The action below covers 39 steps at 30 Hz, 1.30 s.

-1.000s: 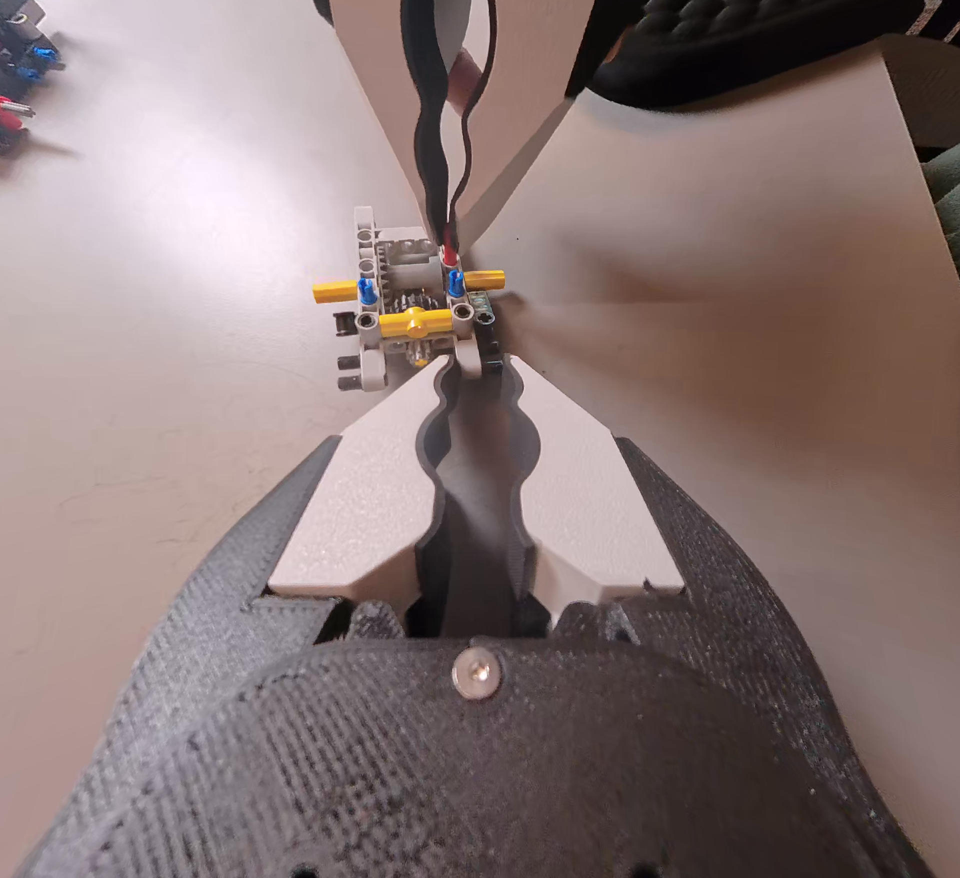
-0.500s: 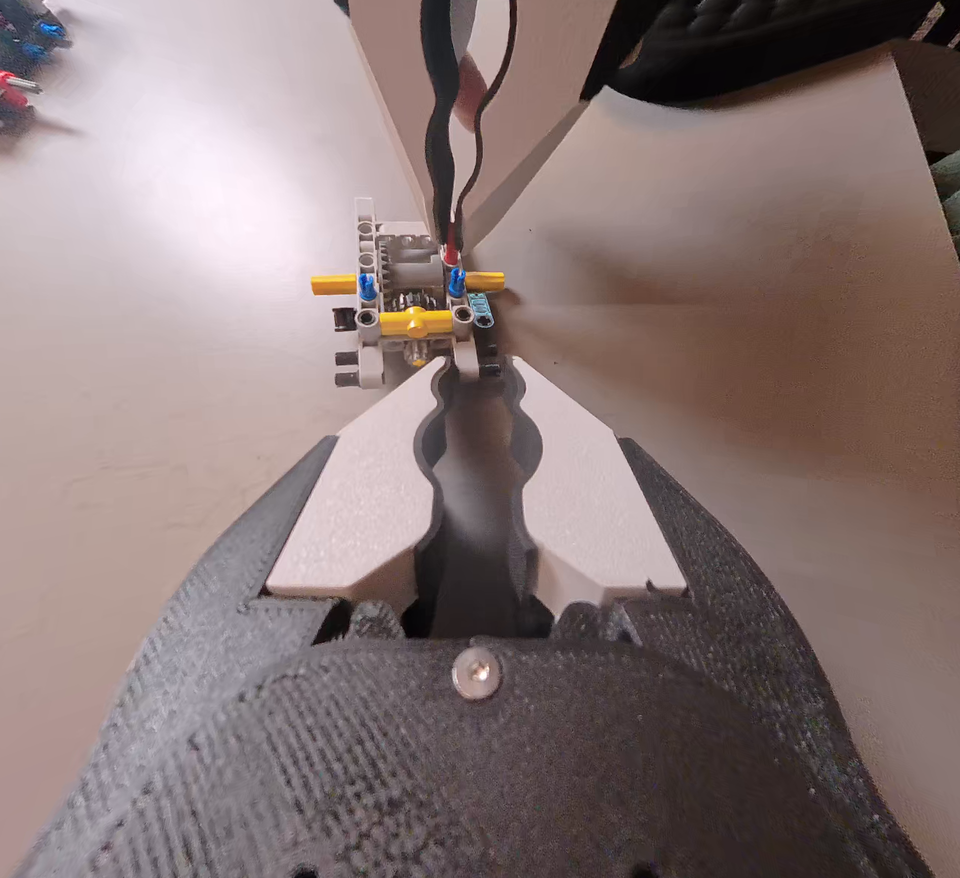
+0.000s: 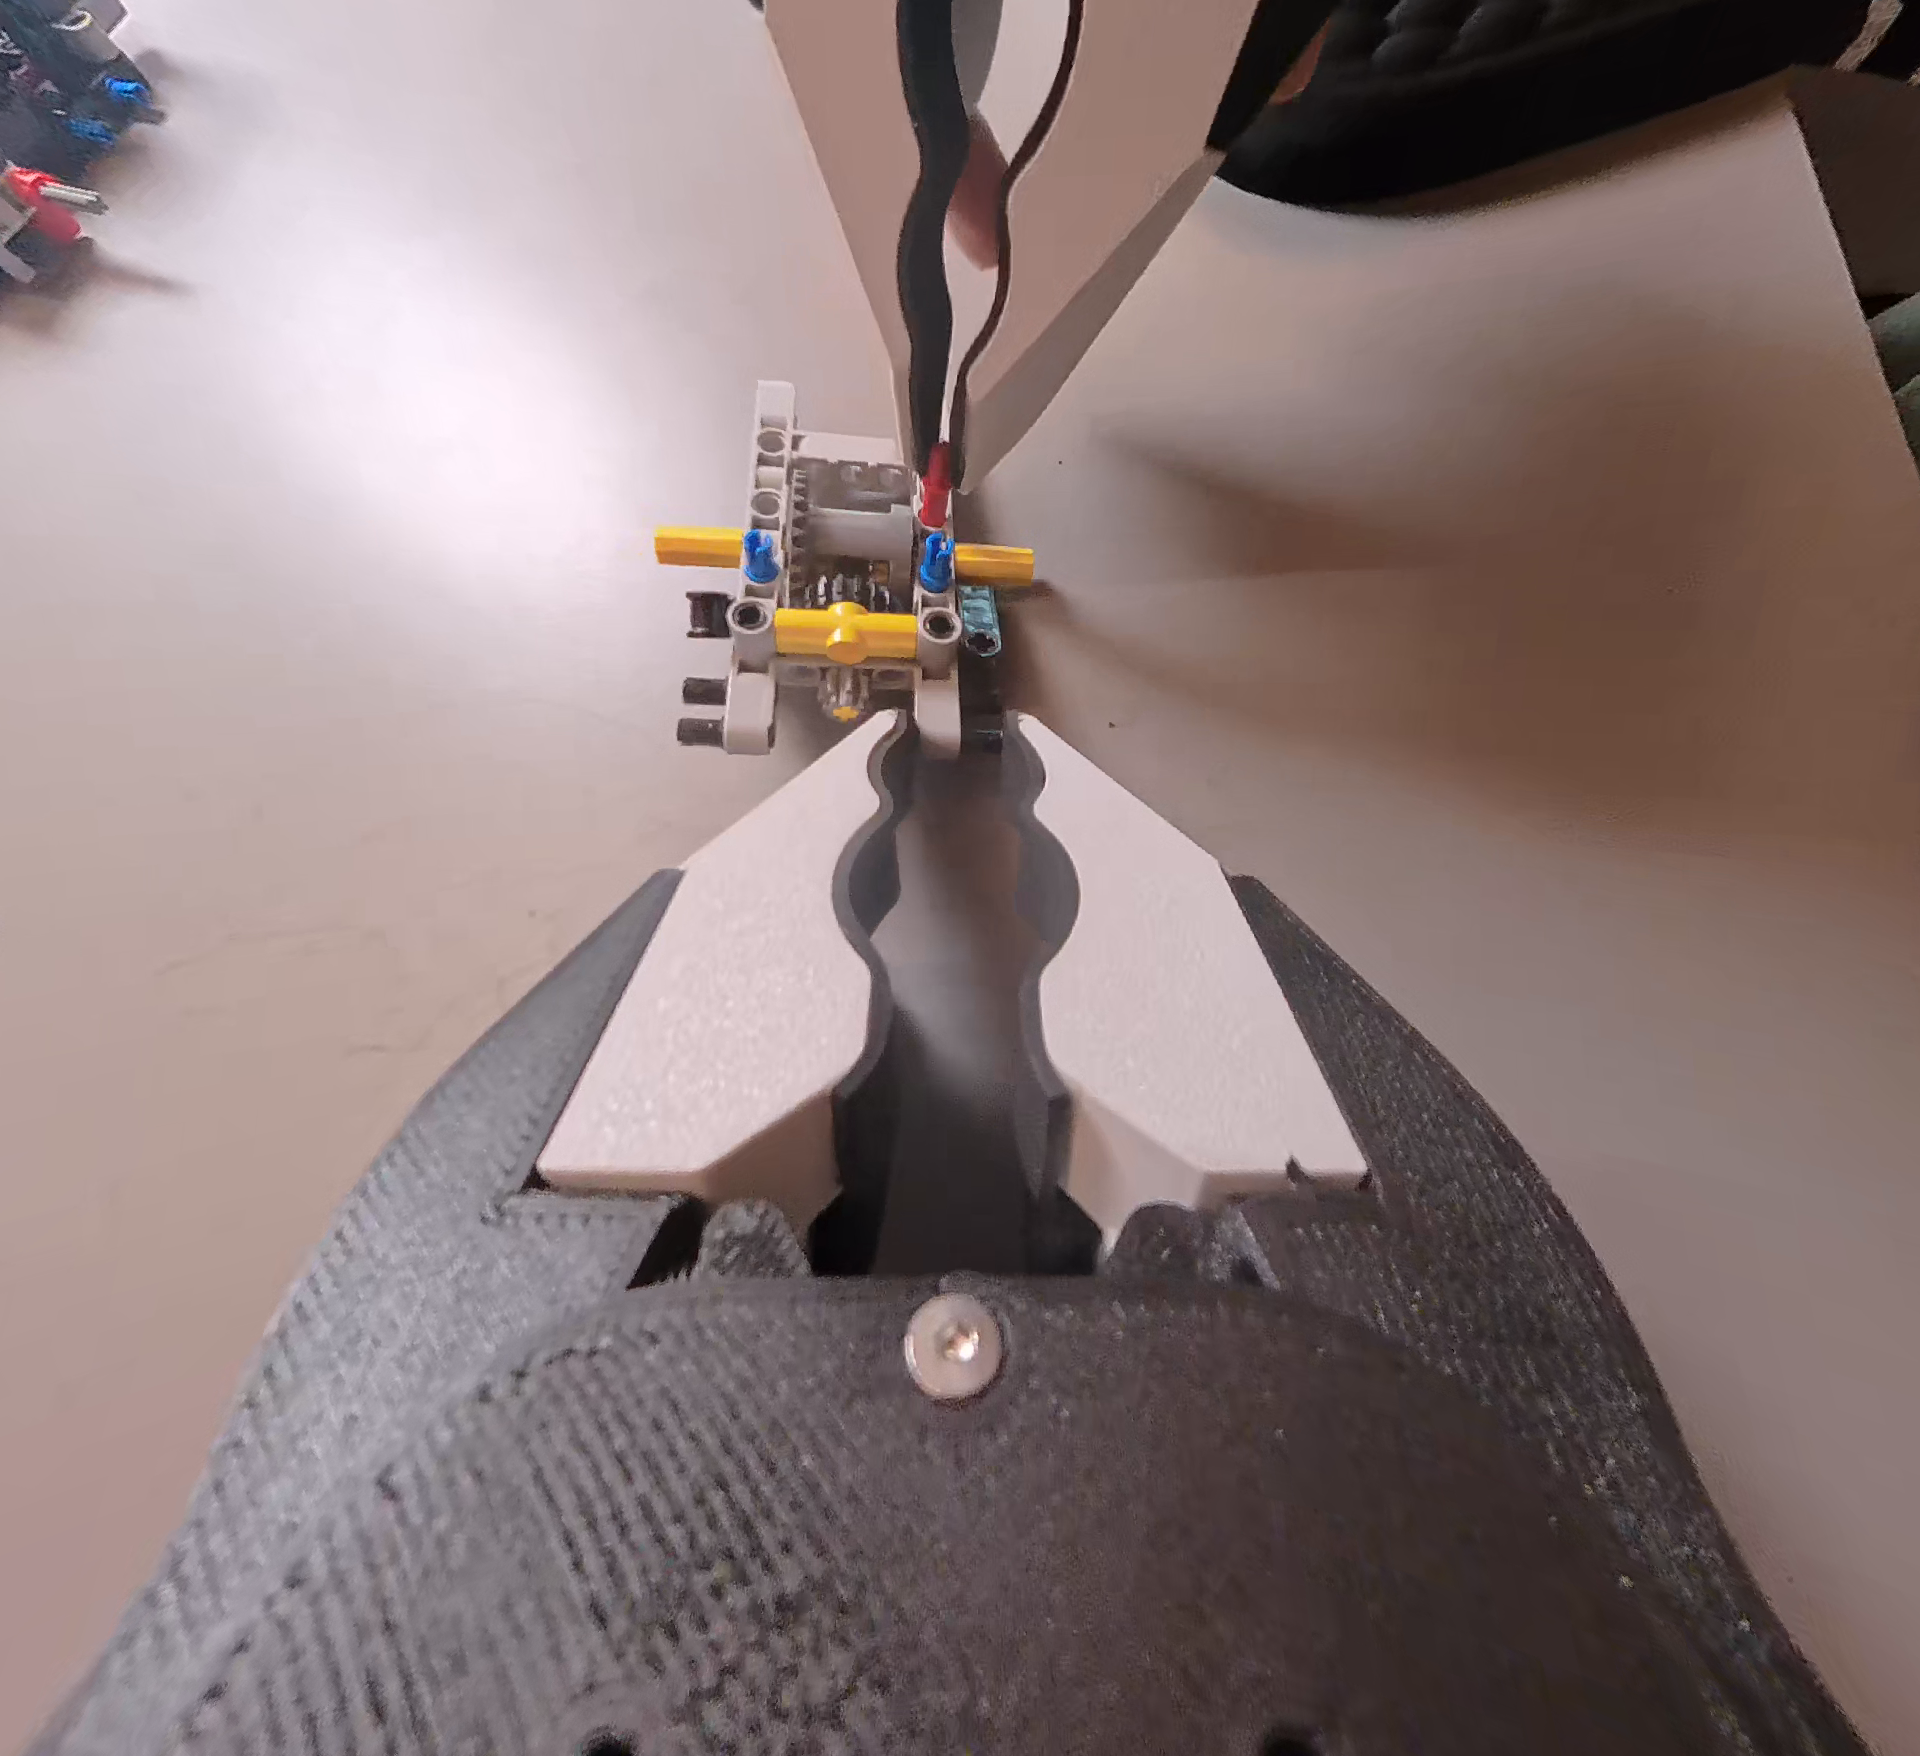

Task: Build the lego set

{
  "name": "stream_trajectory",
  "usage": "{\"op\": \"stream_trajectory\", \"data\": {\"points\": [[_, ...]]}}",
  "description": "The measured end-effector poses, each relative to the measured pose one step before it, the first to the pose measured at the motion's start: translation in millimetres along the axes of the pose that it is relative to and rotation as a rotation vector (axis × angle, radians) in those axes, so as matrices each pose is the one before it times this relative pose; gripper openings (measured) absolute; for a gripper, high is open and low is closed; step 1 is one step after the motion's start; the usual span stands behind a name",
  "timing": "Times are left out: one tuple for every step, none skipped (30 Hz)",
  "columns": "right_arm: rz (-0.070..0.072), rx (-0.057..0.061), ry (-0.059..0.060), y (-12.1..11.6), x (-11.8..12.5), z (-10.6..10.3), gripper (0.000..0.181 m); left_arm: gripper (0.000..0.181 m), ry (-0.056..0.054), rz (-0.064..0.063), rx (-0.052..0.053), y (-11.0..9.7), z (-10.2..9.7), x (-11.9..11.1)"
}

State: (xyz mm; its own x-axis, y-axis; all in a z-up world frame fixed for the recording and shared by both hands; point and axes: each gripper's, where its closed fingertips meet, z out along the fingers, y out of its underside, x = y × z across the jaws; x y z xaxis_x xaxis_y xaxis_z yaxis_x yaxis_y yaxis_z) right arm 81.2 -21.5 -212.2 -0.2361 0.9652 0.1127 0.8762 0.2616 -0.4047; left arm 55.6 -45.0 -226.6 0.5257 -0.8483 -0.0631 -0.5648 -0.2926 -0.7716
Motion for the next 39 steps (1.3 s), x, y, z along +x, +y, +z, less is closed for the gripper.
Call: {"op": "stream_trajectory", "data": {"points": [[-0.0134,-0.0118,0.0077,0.21,0.13,0.1,0.003,0.014,-0.0043,0.0096,0.0,-0.03,0.04,0.17],[-0.0039,-0.0058,0.0018,0.15,0.08,0.14,0.003,0.014,-0.0021,0.0051,0.0,0.02,0.05,0.08],[0.0098,-0.004,-0.0009,0.21,0.01,0.2,0.003,0.014,-0.0017,0.004,0.0,0.05,0.03,0.07],[-0.0042,-0.007,0.0055,0.04,0.17,0.21,0.003,0.014,-0.002,0.0056,-0.0003,0.02,0.05,0.2],[-0.0155,-0.0085,0.0081,0.09,0.22,0.2,0.003,0.014,-0.0018,0.0055,-0.0009,0.07,0.05,0.14],[-0.0031,-0.0101,0.0036,-0.08,0.2,0.34,0.003,0.014,-0.0003,0.0042,-0.0017,0.15,0.21,0.33],[0.0028,-0.0121,-0.0017,-0.14,0.16,0.49,0.003,0.014,0.0014,0.0012,-0.0013,0.14,0.1,0.22],[-0.001,-0.0097,-0.0047,-0.06,0.11,0.27,0.003,0.014,0.0028,-0.0017,-0.0004,0.14,0.09,0.07],[0.0012,-0.0071,-0.0056,0.03,0.23,0.23,0.003,0.014,0.002,-0.0014,-0.0001,0.08,-0.04,0.1],[0.0045,-0.0065,-0.0063,-0.06,0.2,0.3,0.003,0.014,0.0003,0.0006,0.0,0.0,0.0,0.01],[0.0017,-0.0088,-0.0057,-0.05,0.26,0.41,0.003,0.014,0.0004,0.0008,0.0,-0.03,0.02,0.13],[-0.0011,-0.0123,-0.0071,0.05,-0.05,0.22,0.003,0.014,0.0006,-0.0002,0.0,0.06,-0.06,0.04],[-0.0065,-0.0128,-0.0043,-0.12,0.18,0.27,0.003,0.014,0.0008,-0.0007,0.0,0.01,0.02,-0.06],[-0.0061,-0.0128,-0.0033,-0.01,0.26,0.31,0.003,0.014,0.0007,-0.0009,0.0,0.03,-0.02,0.02],[-0.0021,-0.012,-0.0047,-0.01,-0.03,0.22,0.003,0.014,0.0001,0.0,0.0,0.03,-0.02,-0.12],[0.0005,-0.0076,0.0,-0.44,0.81,0.5,0.003,0.014,-0.0004,0.0016,-0.0001,0.17,-0.05,-0.12],[-0.0038,-0.0073,-0.0001,-0.48,0.47,0.44,0.003,0.014,-0.0003,0.0007,0.0,0.21,-0.21,-0.39],[-0.004,-0.0025,0.0018,-0.4,0.43,0.32,0.003,0.015,0.0006,-0.0026,-0.0001,0.29,-0.23,-0.52],[0.0018,0.0016,0.0002,-0.29,0.14,0.05,0.003,0.014,0.001,-0.0021,0.0,0.19,-0.14,-0.3],[0.0023,0.0084,0.0002,-0.12,0.09,-0.08,0.003,0.015,-0.0015,0.0023,0.0001,0.04,-0.08,-0.2],[0.0019,0.0156,0.0025,-0.36,0.0,-0.17,0.003,0.015,-0.0054,0.0059,0.0003,0.2,-0.19,-0.64],[-0.0046,0.0269,0.0118,-0.85,0.82,-0.21,0.003,0.015,-0.0103,0.0088,0.0004,0.34,-0.4,-1.47],[0.0017,0.0359,0.0225,-1.16,1.39,-0.13,0.003,0.015,-0.0105,0.01,0.001,0.55,-0.65,-2.05],[0.0009,0.0409,0.0203,-1.18,0.12,0.0,0.003,0.014,-0.001,0.0035,0.0033,0.39,-0.98,-1.06],[-0.0118,0.0446,0.02,-1.06,-0.59,-0.5,0.003,0.015,0.0064,-0.0069,0.0081,-0.22,-1.54,-0.87],[-0.0094,0.0432,0.0282,-0.77,0.3,-0.54,0.003,0.015,0.0063,-0.0154,0.015,-1.03,-2.43,-2.13],[-0.0027,0.0322,0.0359,0.8,1.43,-0.11,0.003,0.018,0.0099,-0.0225,0.0204,-1.66,-3.28,-2.9],[-0.0114,0.0317,0.0342,1.1,0.86,-0.23,0.003,0.021,0.0183,-0.0293,0.0245,-2.34,-4.11,-2.88],[-0.0023,0.036,0.0177,0.31,-1.25,-0.49,0.003,0.025,0.0193,-0.0363,0.0275,-2.47,-4.58,-3.73],[0.0185,0.0304,0.0131,0.06,-0.48,-0.82,0.003,0.025,0.0152,-0.0419,0.0235,-1.61,-4.26,-4.89],[0.0152,0.0272,0.013,0.13,0.14,-0.84,0.003,0.026,0.0121,-0.0425,0.0122,0.17,-3.36,-5.26],[-0.0019,0.0301,0.0139,-0.57,0.11,-0.78,0.003,0.027,0.0047,-0.0389,0.0027,1.47,-2.21,-5.72],[-0.0155,0.0288,0.0171,-0.65,0.12,-0.53,0.003,0.028,-0.0001,-0.0357,0.0007,1.79,-1.0,-5.4],[-0.0224,0.0243,0.0117,-0.59,-0.9,-0.08,0.003,0.03,0.0086,-0.0386,-0.0012,1.25,0.12,-2.99],[-0.024,0.0244,0.0088,-1.04,-1.82,0.22,0.003,0.033,0.0284,-0.0436,0.001,-0.23,1.07,1.16],[-0.0216,0.0329,0.0225,-2.87,-0.04,0.08,0.003,0.037,0.0502,-0.0468,0.0146,-2.49,1.31,5.21],[-0.0245,0.0367,0.0233,-3.85,0.06,0.13,0.003,0.039,0.061,-0.0519,0.0257,-3.93,1.37,7.39],[-0.0271,0.0244,0.0143,-2.55,-0.75,0.61,0.003,0.039,0.0523,-0.0509,0.0196,-2.63,1.79,6.12],[-0.0263,0.0073,0.0163,-0.56,-0.03,1.56,0.003,0.039,0.0315,-0.0382,0.0074,-0.68,1.86,3.36]]}}
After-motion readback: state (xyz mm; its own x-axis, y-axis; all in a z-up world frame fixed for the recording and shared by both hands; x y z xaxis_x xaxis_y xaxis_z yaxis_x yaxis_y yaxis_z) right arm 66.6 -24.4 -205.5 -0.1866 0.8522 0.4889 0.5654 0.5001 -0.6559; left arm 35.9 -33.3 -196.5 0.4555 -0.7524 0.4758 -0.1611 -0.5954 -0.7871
